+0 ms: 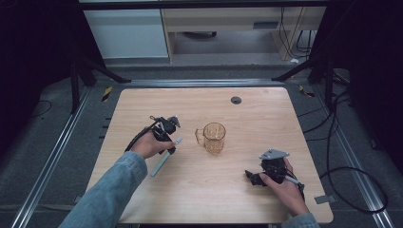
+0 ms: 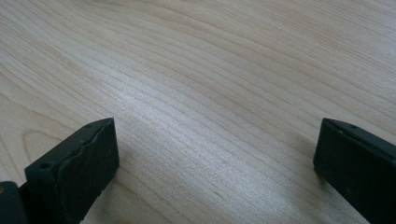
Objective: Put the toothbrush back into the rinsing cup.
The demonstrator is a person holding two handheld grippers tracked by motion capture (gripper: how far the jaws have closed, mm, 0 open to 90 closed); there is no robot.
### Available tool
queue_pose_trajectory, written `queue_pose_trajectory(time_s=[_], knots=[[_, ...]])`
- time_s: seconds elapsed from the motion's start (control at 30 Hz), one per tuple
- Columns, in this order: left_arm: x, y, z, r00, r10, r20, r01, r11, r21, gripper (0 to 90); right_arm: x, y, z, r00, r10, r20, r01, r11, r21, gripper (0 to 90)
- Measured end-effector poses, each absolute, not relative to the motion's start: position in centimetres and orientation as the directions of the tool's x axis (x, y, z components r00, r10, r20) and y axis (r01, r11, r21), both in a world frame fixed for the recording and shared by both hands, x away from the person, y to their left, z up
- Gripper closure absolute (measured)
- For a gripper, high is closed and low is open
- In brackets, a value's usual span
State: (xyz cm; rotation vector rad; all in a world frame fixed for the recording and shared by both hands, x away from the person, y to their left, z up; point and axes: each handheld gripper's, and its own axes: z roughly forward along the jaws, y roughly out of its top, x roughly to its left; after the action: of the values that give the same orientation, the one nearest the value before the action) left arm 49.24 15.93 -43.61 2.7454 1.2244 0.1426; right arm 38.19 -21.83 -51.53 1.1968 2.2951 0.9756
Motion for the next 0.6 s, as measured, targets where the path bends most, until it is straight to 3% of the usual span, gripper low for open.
queue_pose_trajectory(time_s=[0.6], knots=[[50.6, 16.3, -45.6, 0.625, 0.780, -0.030, 0.777, -0.619, 0.113, 62.5, 38.2, -21.8, -51.5, -0.569, 0.822, -0.010, 0.564, 0.398, 0.724, 0.4]])
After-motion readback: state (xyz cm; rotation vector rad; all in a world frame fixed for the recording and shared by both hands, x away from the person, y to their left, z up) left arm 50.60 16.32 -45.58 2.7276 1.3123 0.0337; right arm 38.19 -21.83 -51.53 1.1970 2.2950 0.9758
